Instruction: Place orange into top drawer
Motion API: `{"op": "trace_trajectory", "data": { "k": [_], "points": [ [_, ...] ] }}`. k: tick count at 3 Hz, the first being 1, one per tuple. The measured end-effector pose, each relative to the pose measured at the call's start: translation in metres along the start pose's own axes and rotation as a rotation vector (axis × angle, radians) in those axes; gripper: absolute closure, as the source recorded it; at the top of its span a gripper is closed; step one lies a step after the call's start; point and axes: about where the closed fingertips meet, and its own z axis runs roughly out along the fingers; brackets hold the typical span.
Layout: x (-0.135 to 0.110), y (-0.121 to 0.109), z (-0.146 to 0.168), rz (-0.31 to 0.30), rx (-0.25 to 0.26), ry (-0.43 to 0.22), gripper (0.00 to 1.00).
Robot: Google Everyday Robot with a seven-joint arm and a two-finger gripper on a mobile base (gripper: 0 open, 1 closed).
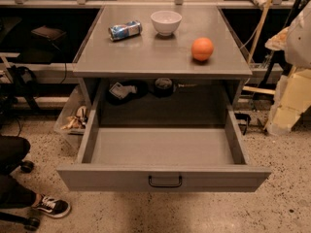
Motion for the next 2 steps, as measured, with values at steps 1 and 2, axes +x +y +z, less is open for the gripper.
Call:
{"op": "trace_trajectory", "data": {
  "k": [1, 2],
  "points": [
    [0.000, 0.000, 0.000, 0.000, 0.000, 0.000, 0.00],
    [-0.006, -0.024, -0.003, -0.008, 0.023, -0.006, 0.00]
  ]
}}
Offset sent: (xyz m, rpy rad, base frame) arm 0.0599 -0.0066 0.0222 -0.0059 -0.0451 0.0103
